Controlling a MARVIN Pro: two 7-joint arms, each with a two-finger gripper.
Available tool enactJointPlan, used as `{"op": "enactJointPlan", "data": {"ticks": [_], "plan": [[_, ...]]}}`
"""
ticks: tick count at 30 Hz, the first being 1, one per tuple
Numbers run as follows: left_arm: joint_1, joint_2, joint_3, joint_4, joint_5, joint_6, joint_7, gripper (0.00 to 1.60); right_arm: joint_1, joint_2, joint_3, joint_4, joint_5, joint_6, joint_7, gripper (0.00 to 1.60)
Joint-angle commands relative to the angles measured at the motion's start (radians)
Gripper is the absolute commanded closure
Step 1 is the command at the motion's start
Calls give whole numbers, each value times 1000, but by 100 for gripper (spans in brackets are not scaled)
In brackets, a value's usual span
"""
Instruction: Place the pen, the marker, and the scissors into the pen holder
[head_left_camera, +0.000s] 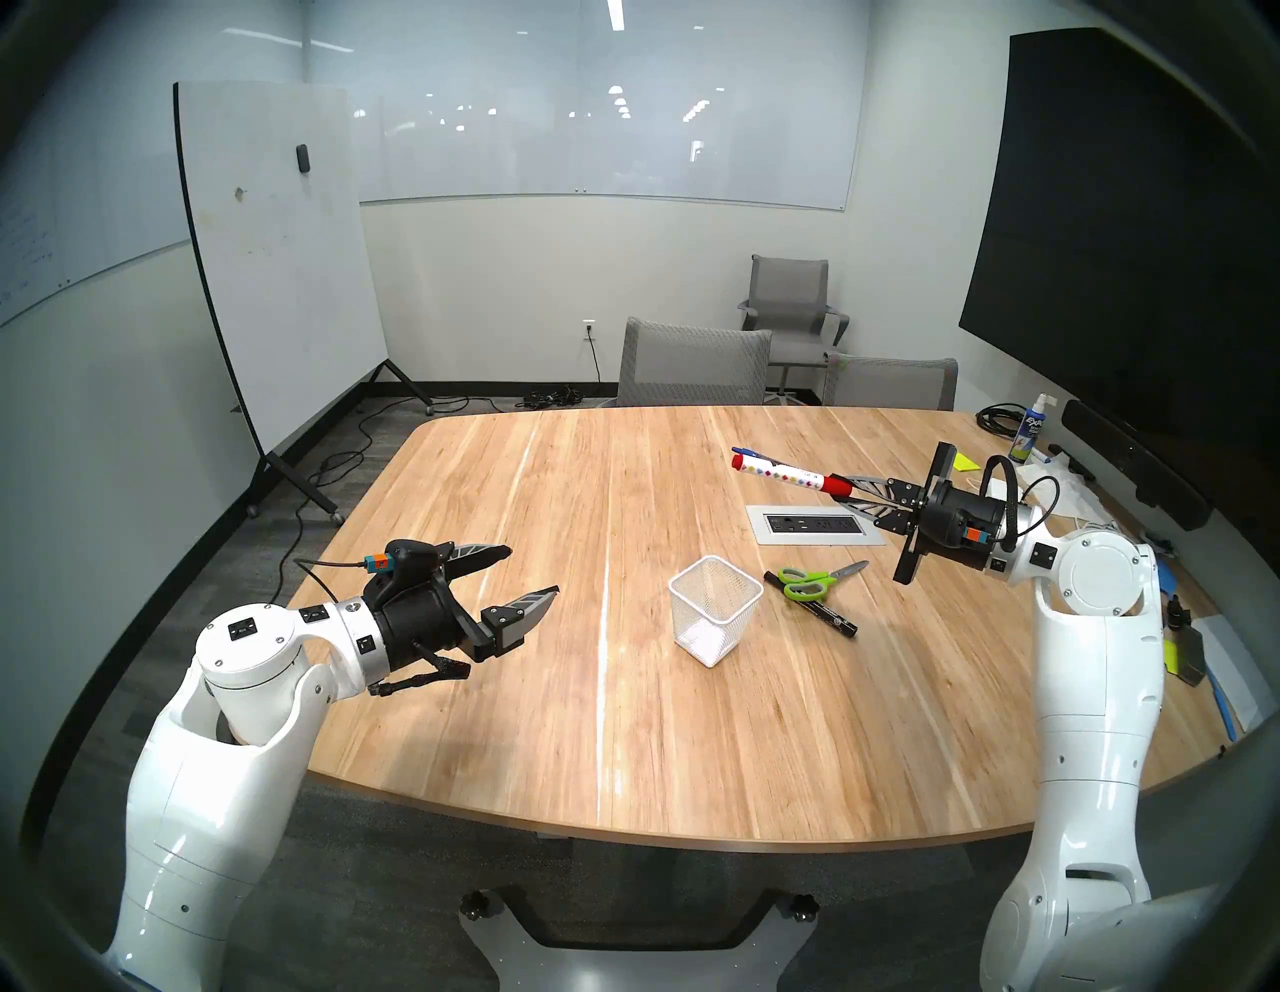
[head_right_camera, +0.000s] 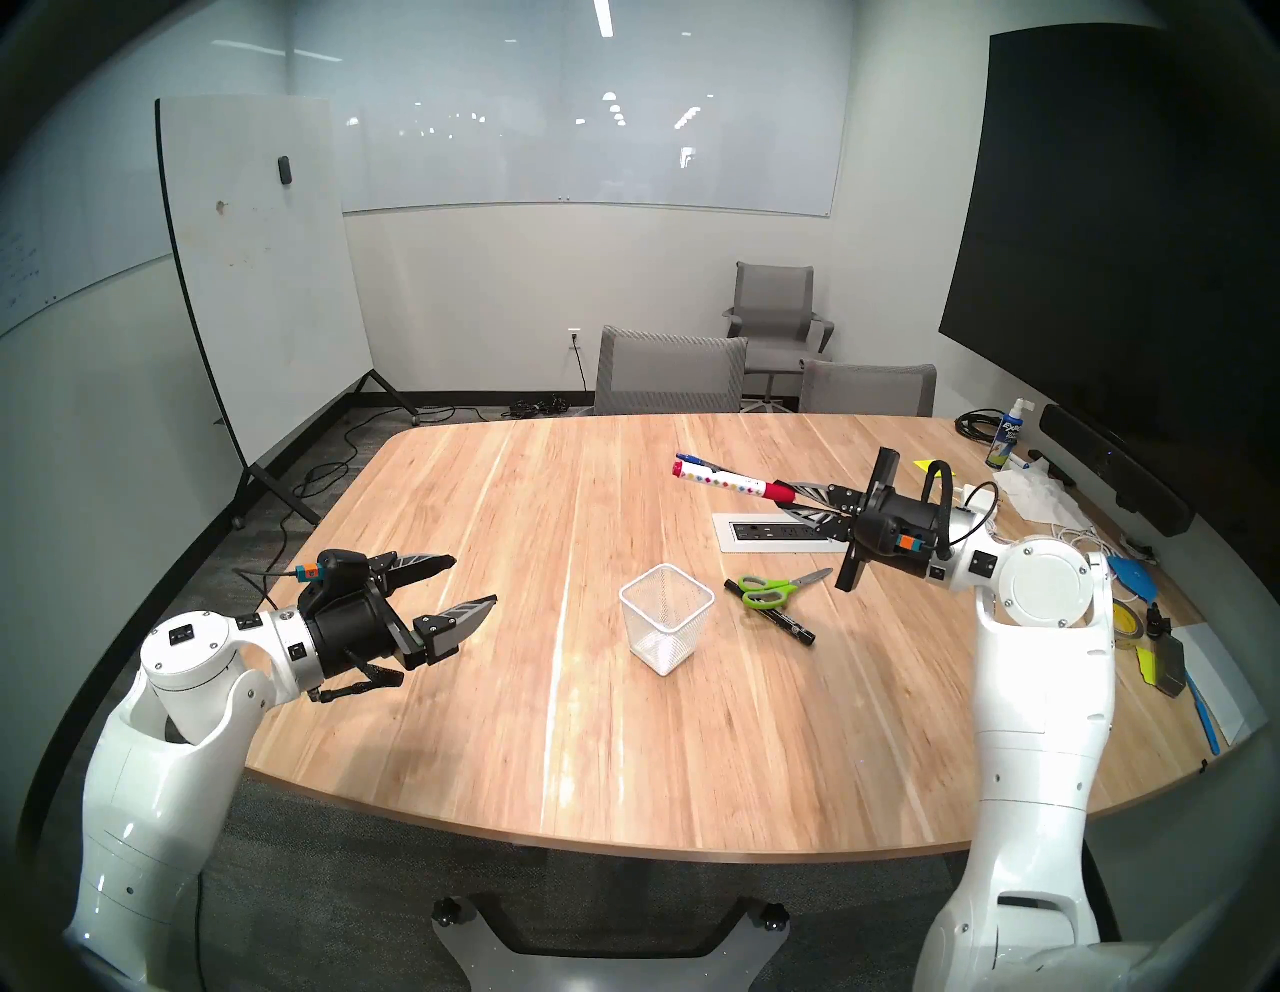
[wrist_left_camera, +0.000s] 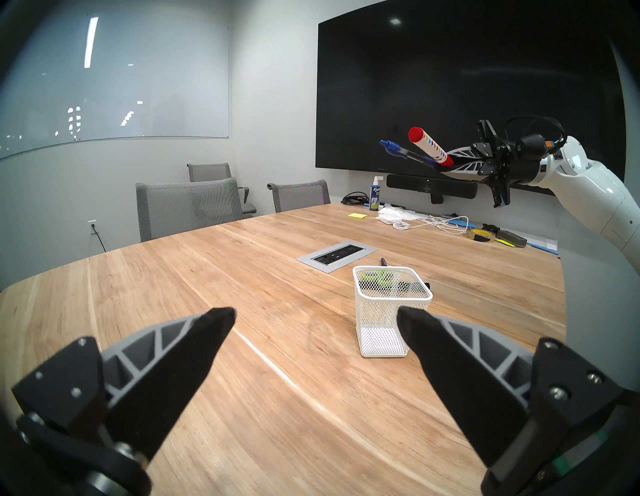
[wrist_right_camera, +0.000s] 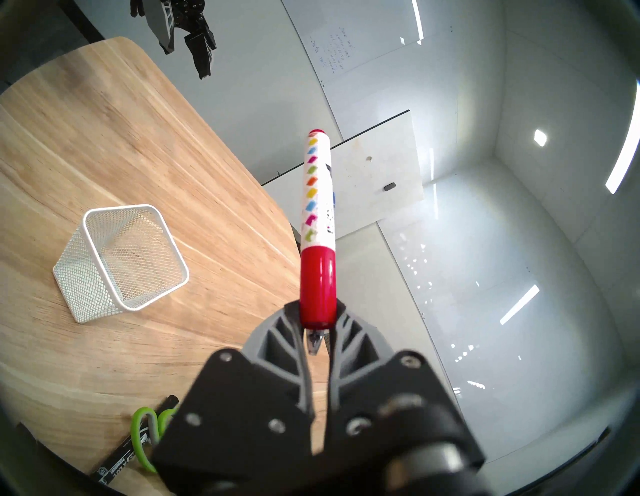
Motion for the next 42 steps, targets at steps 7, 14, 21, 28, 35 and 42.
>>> {"op": "enactJointPlan", "data": {"ticks": [7,14,21,28,35,42], "plan": [[-1,1,-1,-15,1,0,0,0,-4,69,-25,21,16,-56,1,160],[-1,1,-1,-15,1,0,0,0,-3,97,-49,19,26,-46,-16,160],[-1,1,-1,-15,1,0,0,0,-14,117,-63,1,22,-53,-25,160],[-1,1,-1,-15,1,0,0,0,-26,145,-71,-6,22,-76,-38,160],[-1,1,-1,-15,1,0,0,0,-27,168,-84,2,16,-85,-49,160],[-1,1,-1,-15,1,0,0,0,-39,184,-100,-10,3,-98,-67,160]]}}
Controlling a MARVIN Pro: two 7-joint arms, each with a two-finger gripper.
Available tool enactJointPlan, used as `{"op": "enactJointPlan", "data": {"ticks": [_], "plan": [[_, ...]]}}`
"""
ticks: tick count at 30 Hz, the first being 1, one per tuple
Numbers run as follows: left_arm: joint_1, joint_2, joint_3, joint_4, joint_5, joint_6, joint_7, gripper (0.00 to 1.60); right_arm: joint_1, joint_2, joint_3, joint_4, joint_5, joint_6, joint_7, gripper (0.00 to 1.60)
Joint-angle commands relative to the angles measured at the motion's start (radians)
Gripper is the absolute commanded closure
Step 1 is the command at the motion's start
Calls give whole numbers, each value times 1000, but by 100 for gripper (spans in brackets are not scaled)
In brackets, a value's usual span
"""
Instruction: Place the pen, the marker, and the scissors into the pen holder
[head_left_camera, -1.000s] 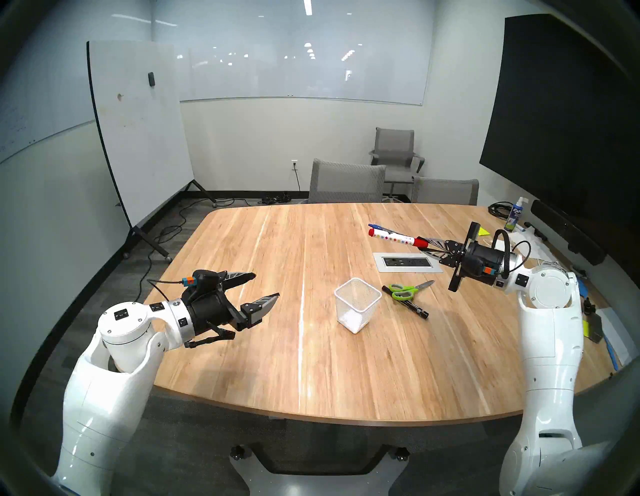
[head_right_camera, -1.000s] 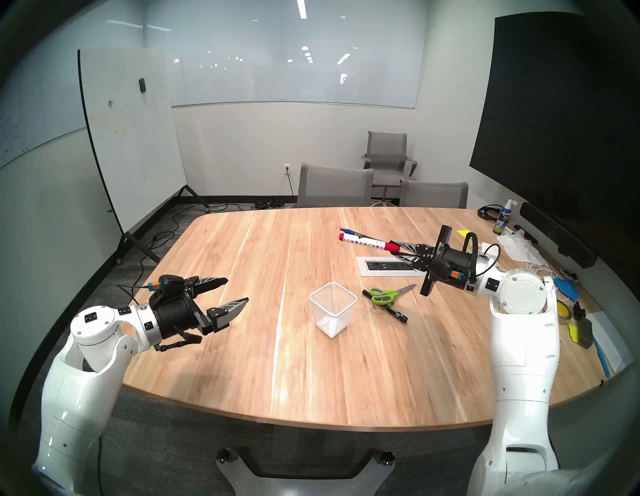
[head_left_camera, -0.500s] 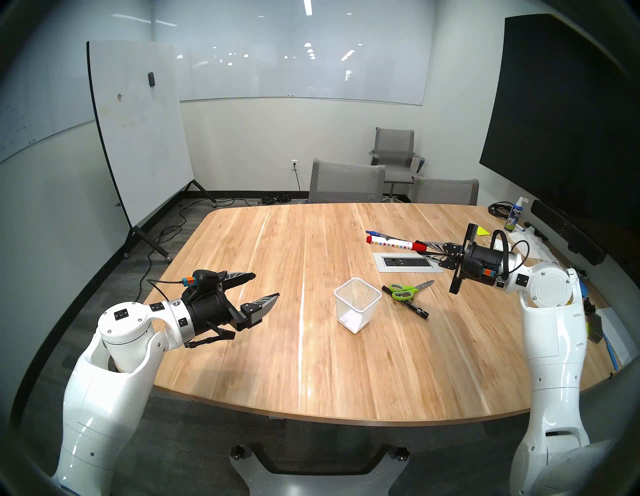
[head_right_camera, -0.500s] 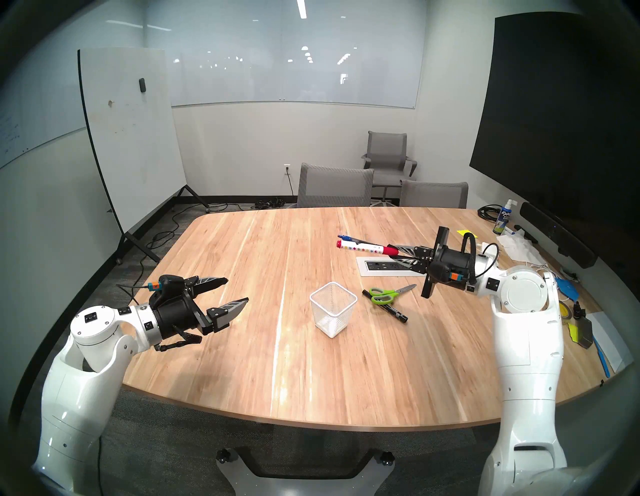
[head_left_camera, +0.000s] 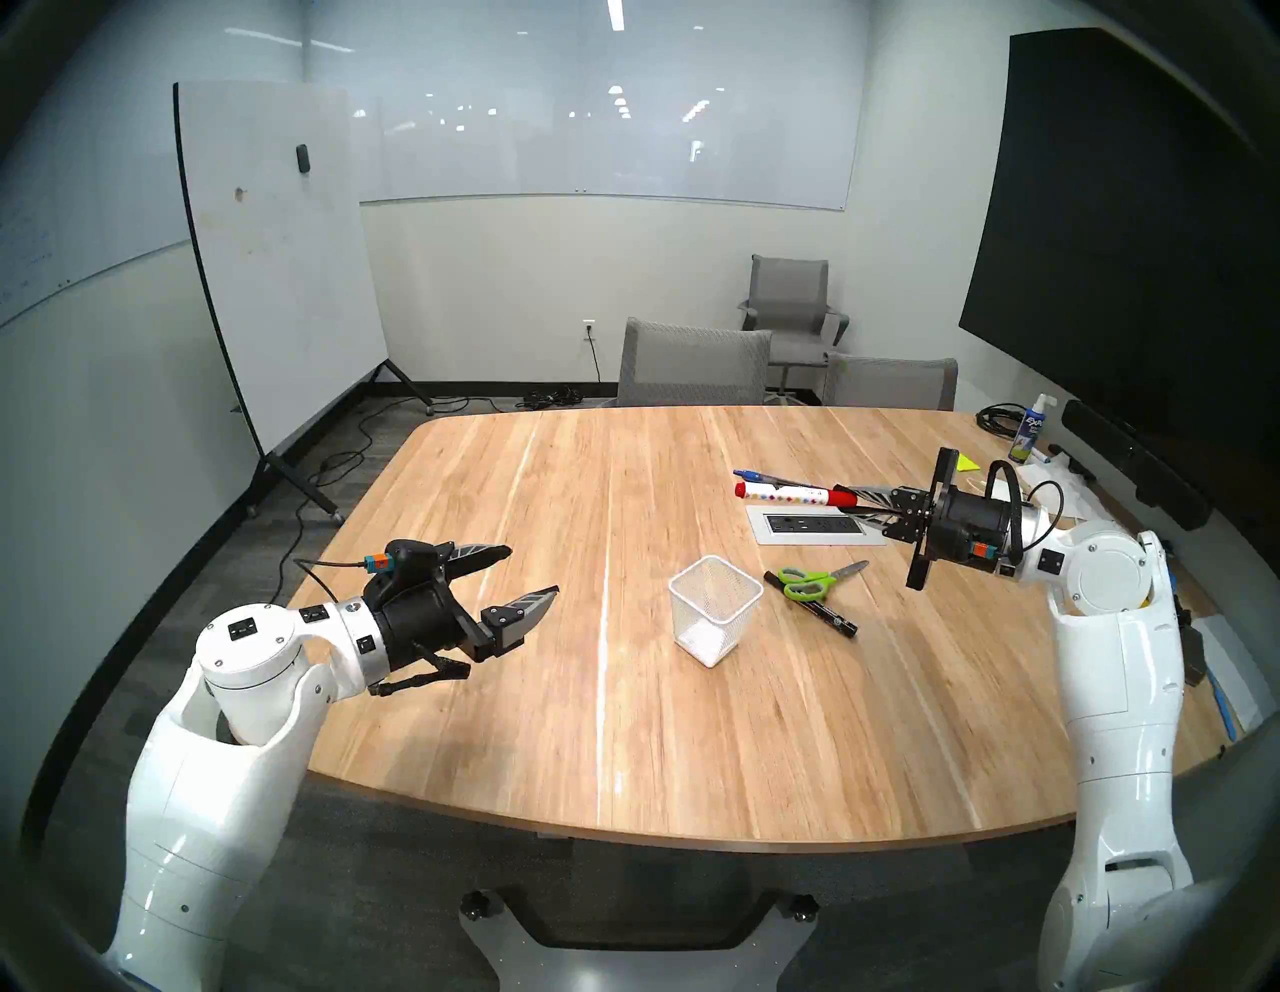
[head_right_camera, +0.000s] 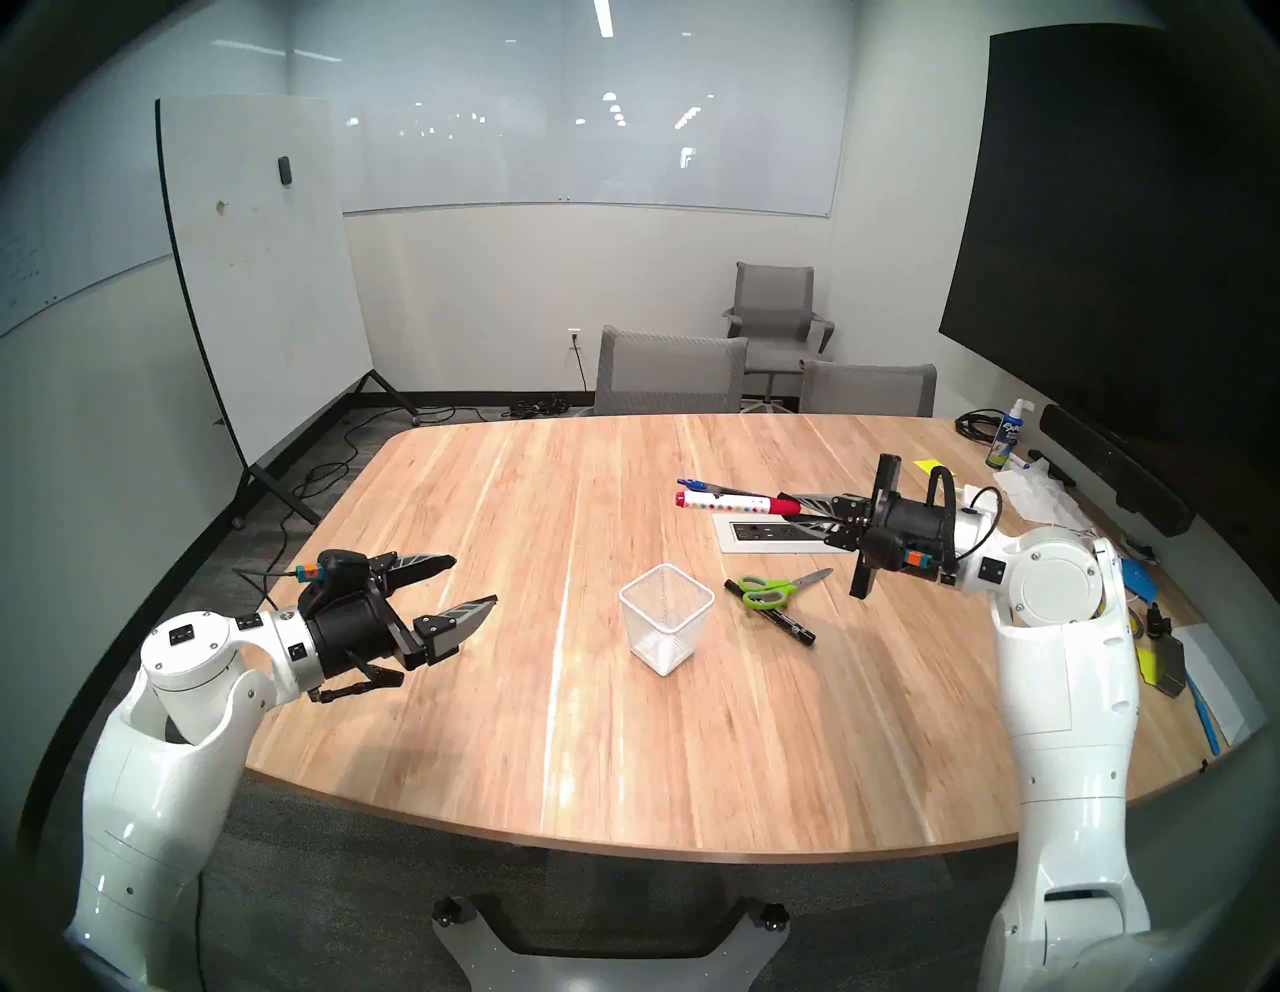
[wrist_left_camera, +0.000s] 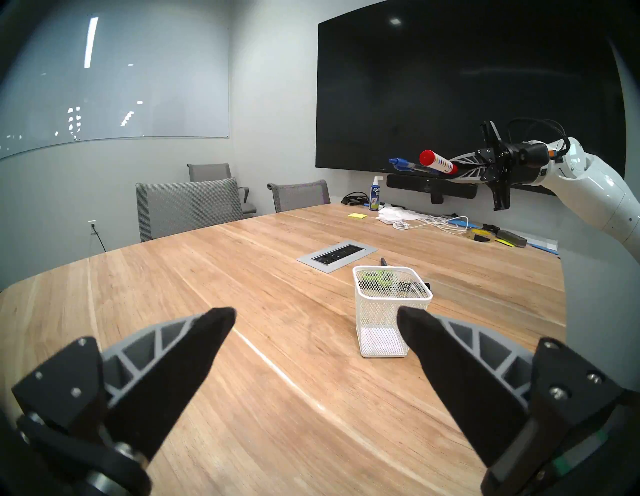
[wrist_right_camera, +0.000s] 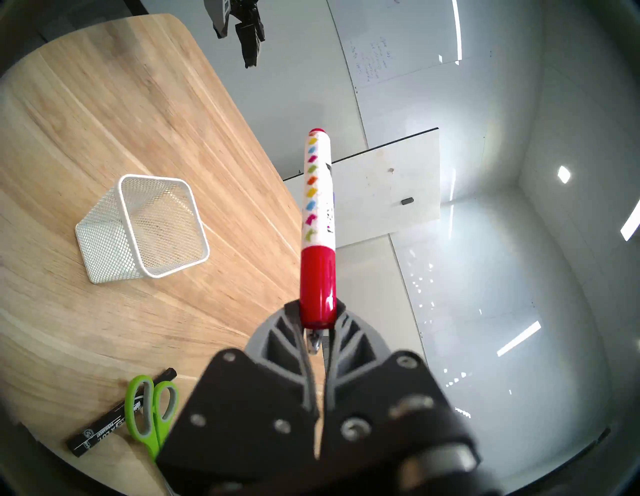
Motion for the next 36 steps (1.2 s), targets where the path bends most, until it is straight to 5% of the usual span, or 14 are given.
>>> {"op": "enactJointPlan", "data": {"ticks": [1,21,36], "plan": [[-1,1,-1,-15,1,0,0,0,-8,27,-7,-30,-7,-12,21,160],[-1,1,-1,-15,1,0,0,0,-30,33,-35,-80,-34,-4,-12,160],[-1,1,-1,-15,1,0,0,0,-24,29,-61,-76,-78,-65,-49,160]]}}
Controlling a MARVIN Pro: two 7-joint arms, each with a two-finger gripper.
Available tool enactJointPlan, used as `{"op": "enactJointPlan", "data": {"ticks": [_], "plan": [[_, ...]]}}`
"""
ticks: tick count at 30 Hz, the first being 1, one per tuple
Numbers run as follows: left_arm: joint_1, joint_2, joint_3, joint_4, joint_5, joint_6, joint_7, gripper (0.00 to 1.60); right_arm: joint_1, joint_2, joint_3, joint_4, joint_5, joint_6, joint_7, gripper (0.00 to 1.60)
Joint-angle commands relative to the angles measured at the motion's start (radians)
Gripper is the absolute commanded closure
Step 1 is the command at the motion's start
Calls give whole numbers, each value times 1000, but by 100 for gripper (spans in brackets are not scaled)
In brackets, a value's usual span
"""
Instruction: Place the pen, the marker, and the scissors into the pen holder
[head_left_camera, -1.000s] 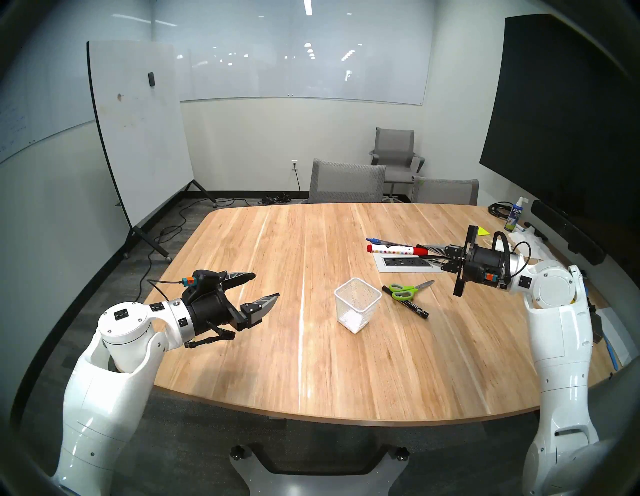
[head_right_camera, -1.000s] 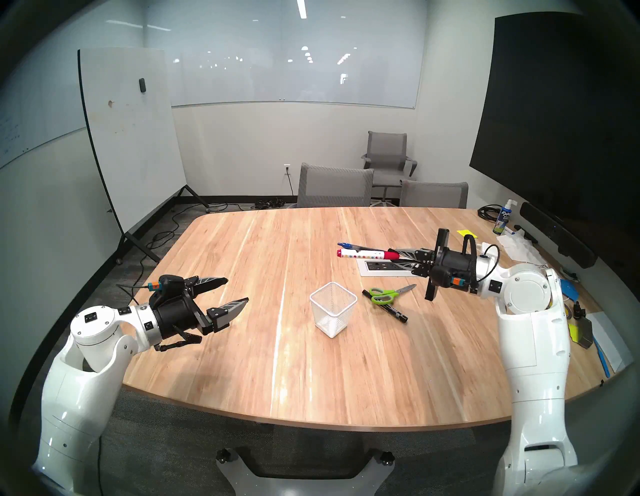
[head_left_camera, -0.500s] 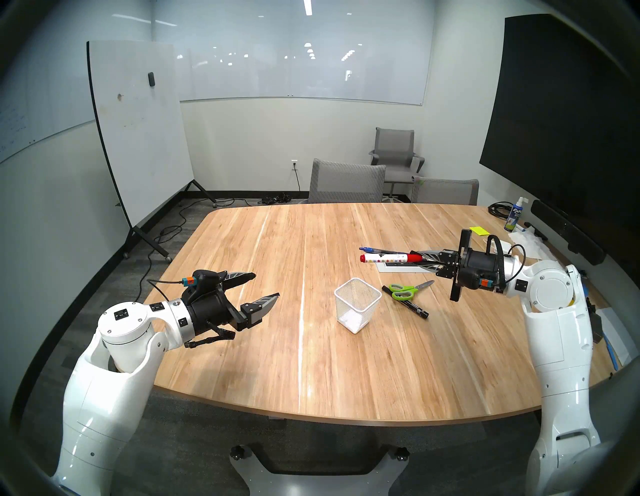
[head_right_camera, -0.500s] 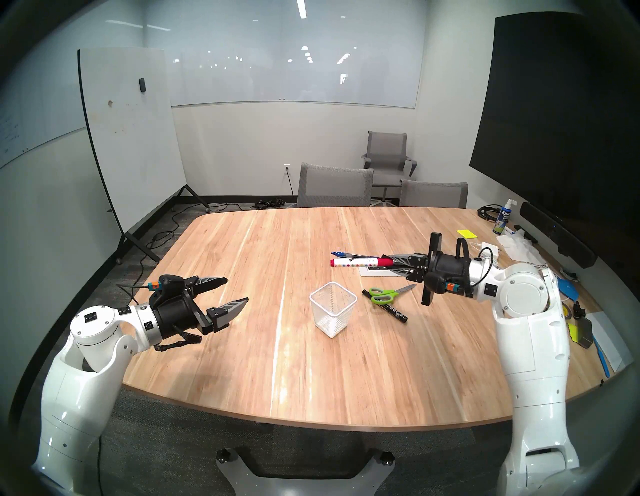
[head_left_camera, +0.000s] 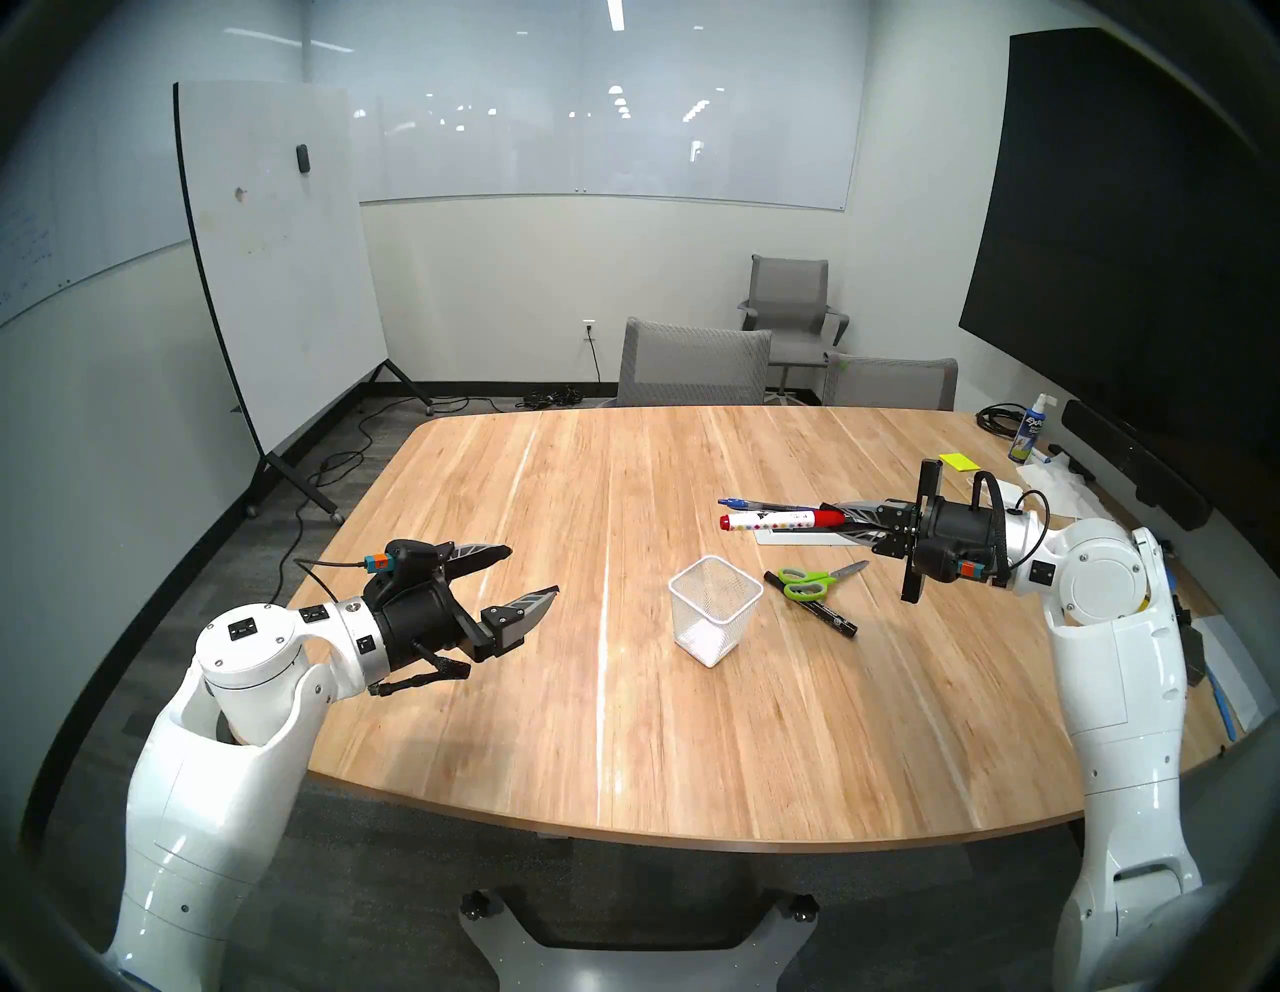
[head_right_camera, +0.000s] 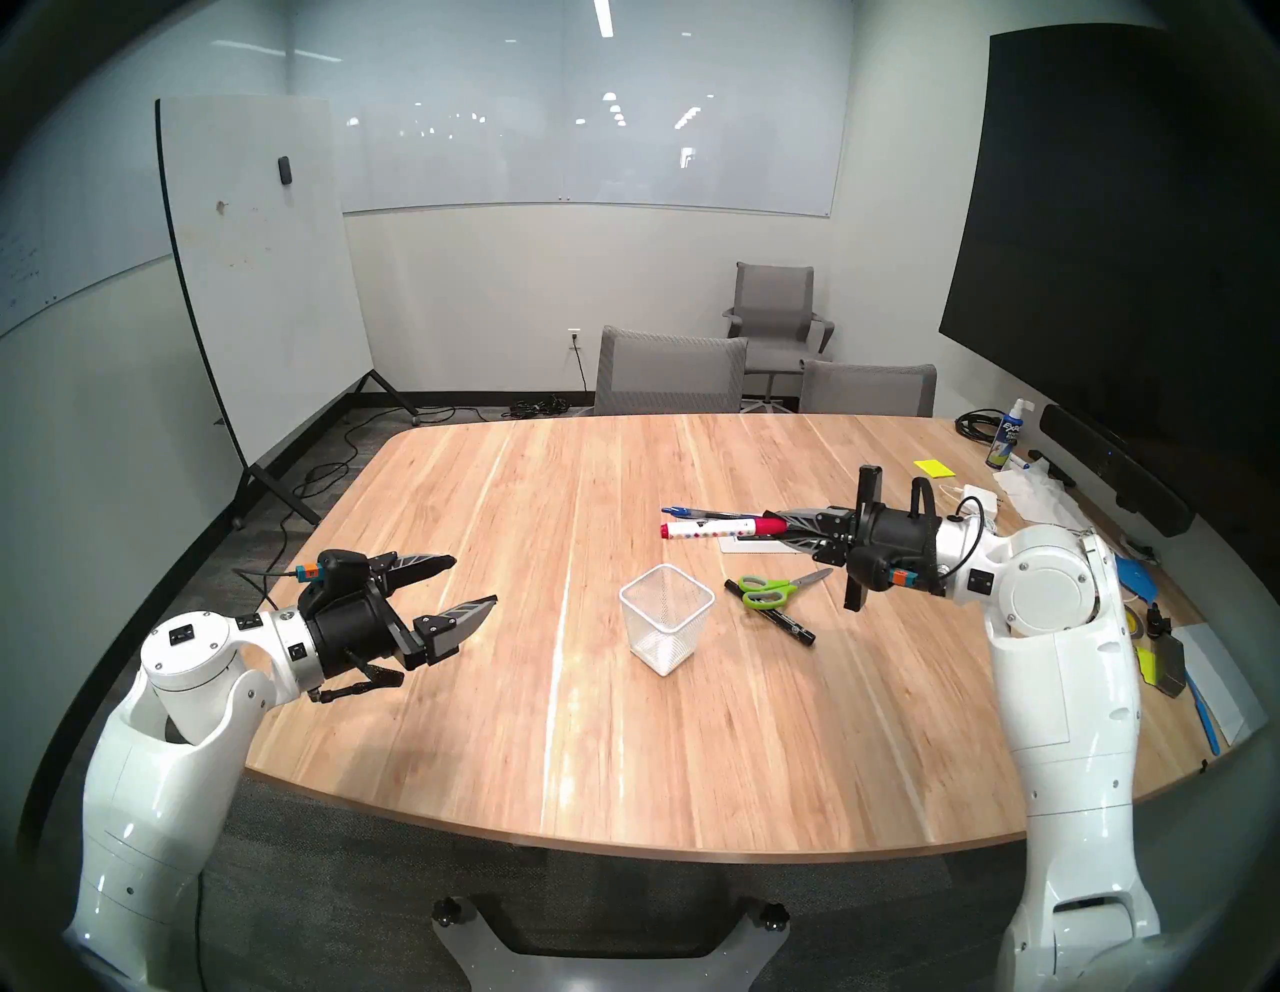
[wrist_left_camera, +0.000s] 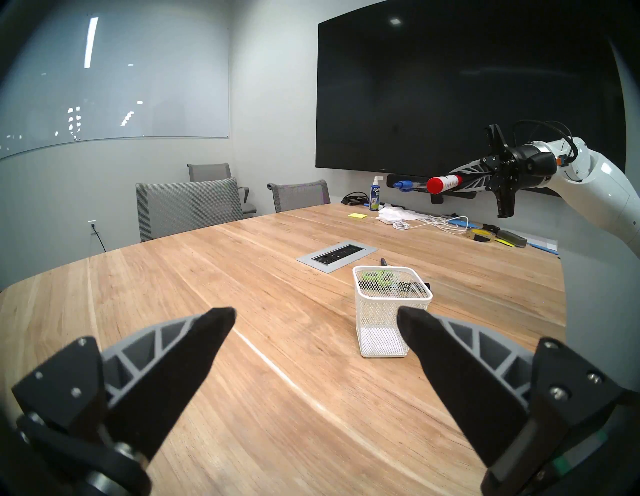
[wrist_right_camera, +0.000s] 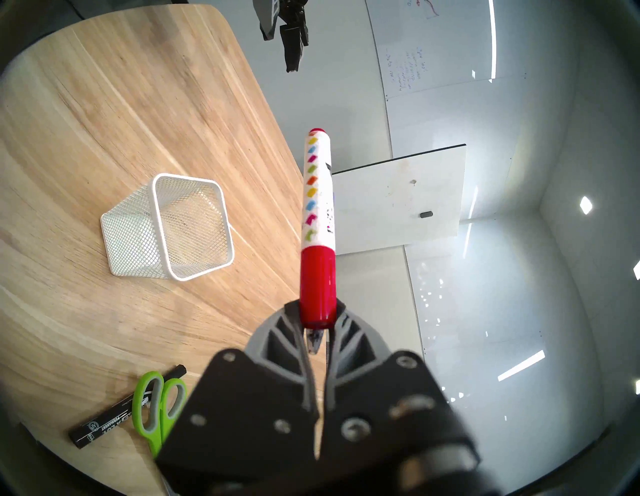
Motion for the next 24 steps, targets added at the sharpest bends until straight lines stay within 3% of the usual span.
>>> {"op": "enactJointPlan", "data": {"ticks": [1,10,24], "plan": [[-1,1,-1,-15,1,0,0,0,13,-2,-14,-17,-6,-23,-8,160],[-1,1,-1,-15,1,0,0,0,12,-11,-37,-3,-65,-107,-73,160],[-1,1,-1,-15,1,0,0,0,28,-8,-67,25,-128,-171,-144,160]]}}
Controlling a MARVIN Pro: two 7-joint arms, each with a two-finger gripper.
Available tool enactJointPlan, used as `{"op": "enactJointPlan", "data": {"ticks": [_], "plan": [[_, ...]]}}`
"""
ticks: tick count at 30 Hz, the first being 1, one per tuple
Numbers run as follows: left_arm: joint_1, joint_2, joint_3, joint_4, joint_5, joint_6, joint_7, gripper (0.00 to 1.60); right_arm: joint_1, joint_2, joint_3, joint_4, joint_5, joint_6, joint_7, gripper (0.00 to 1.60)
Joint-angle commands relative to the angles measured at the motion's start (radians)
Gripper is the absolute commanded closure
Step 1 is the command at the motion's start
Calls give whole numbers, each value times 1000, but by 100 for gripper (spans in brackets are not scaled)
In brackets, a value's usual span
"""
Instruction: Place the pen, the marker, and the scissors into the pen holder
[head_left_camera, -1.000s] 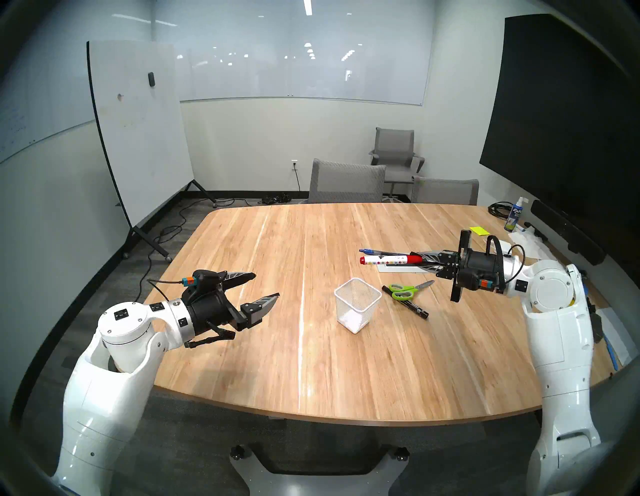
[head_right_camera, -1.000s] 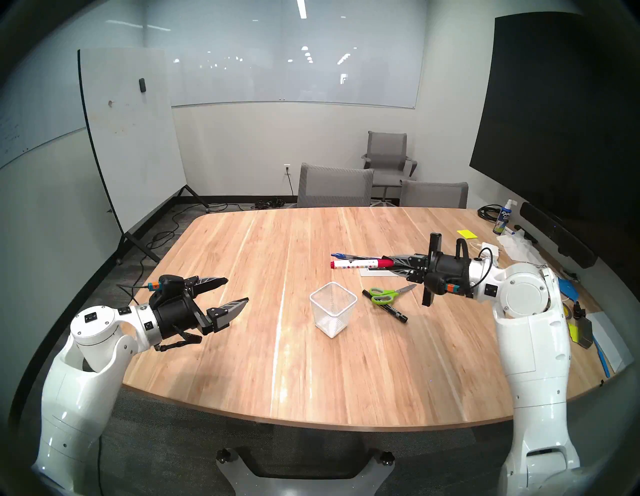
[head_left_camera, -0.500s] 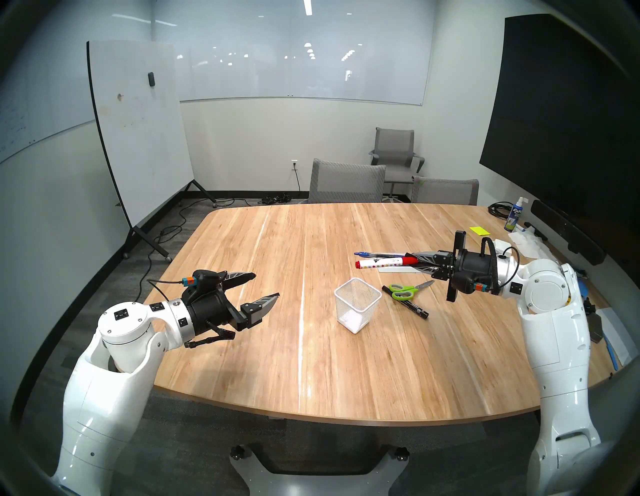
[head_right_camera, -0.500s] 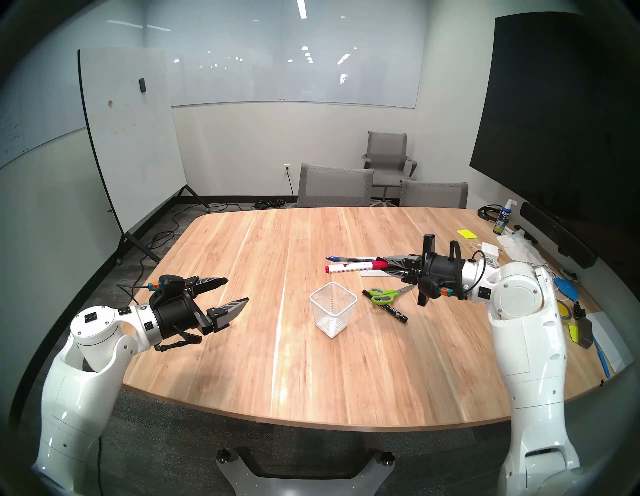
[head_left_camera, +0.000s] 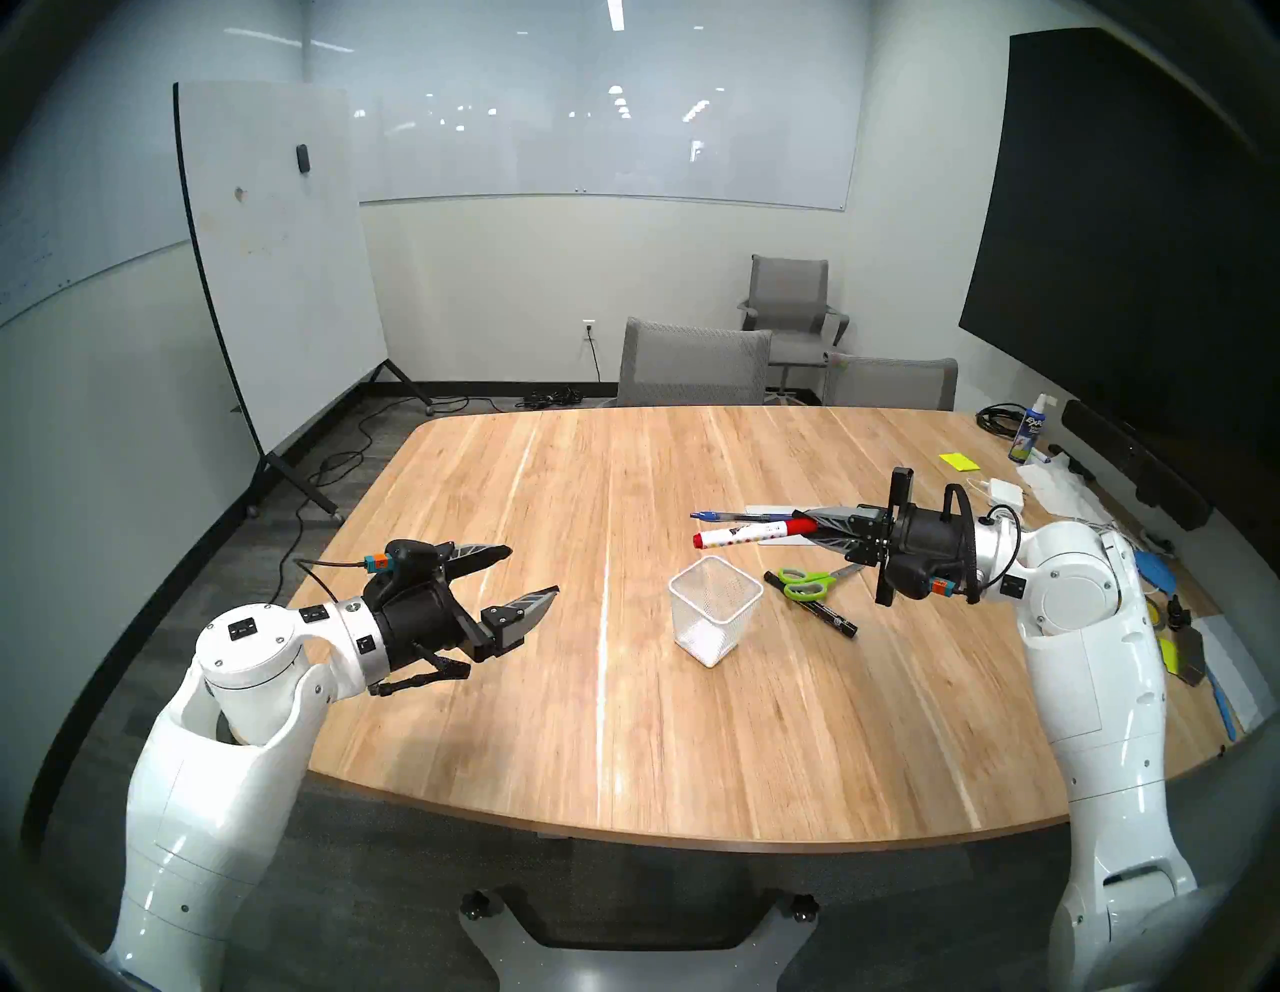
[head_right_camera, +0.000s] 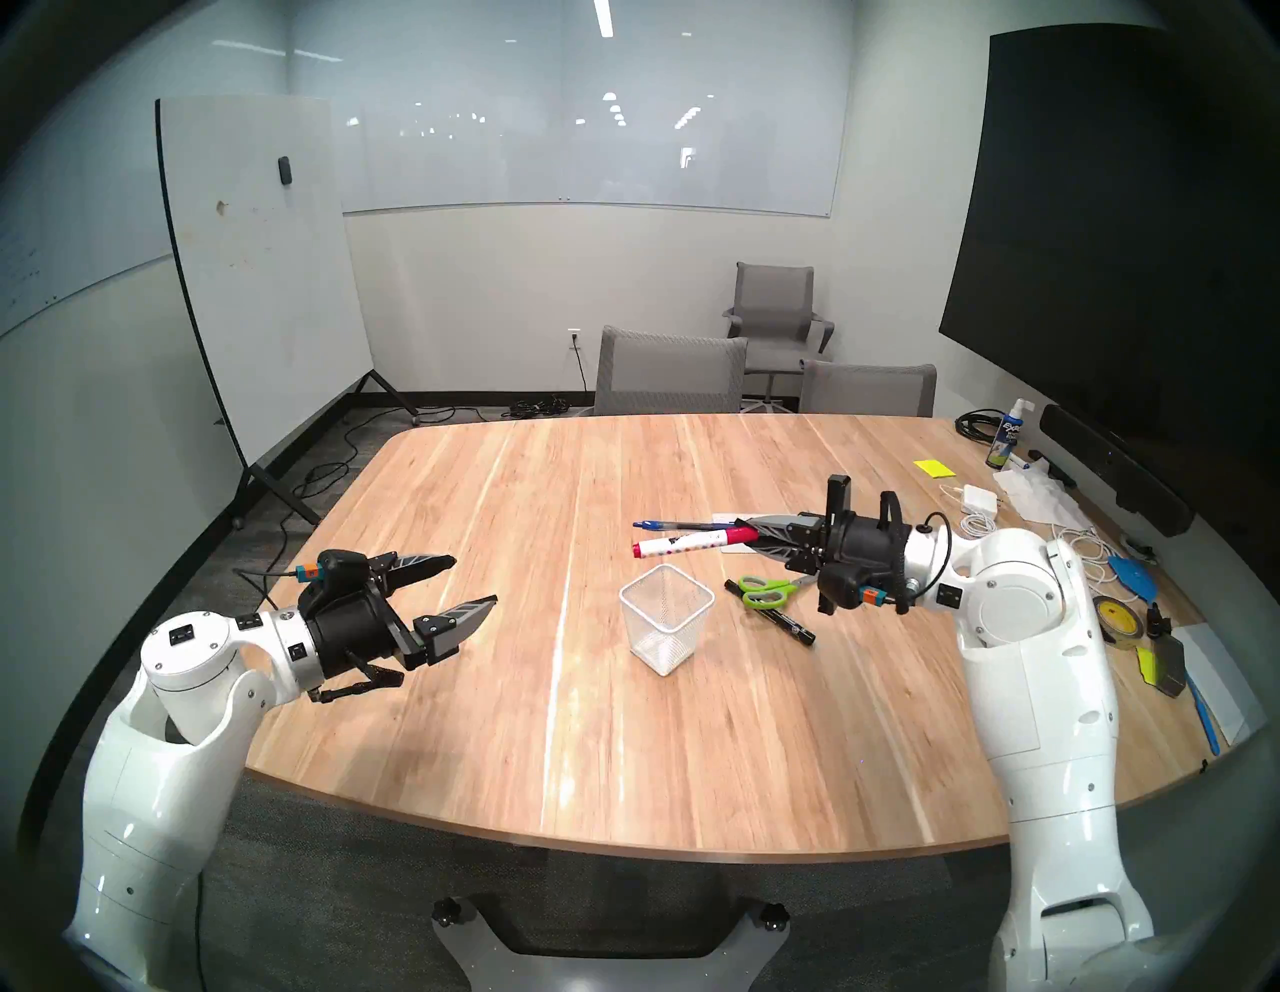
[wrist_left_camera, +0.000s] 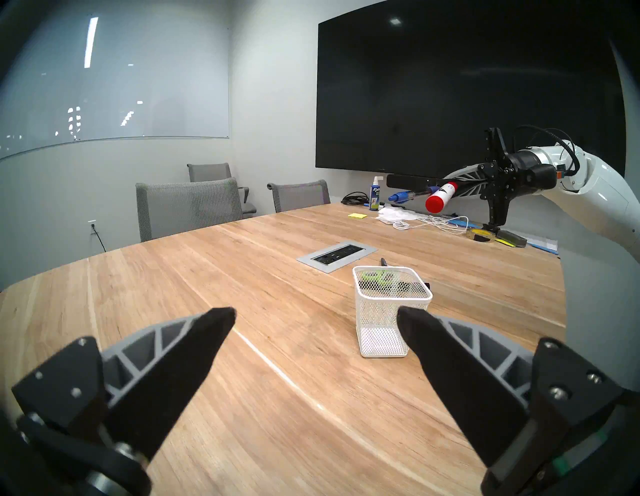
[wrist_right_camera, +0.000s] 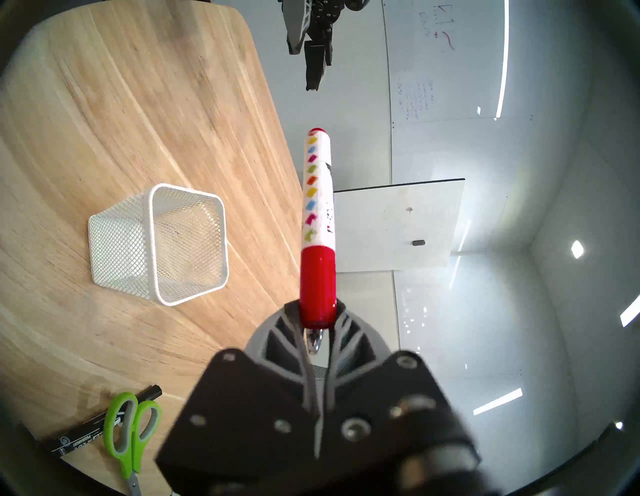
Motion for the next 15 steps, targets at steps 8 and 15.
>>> {"op": "enactJointPlan", "data": {"ticks": [8,15], "plan": [[-1,1,-1,-15,1,-1,0,0,40,23,-9,39,-55,-64,-72,160],[-1,1,-1,-15,1,-1,0,0,45,46,-27,57,-82,-64,-122,160]]}}
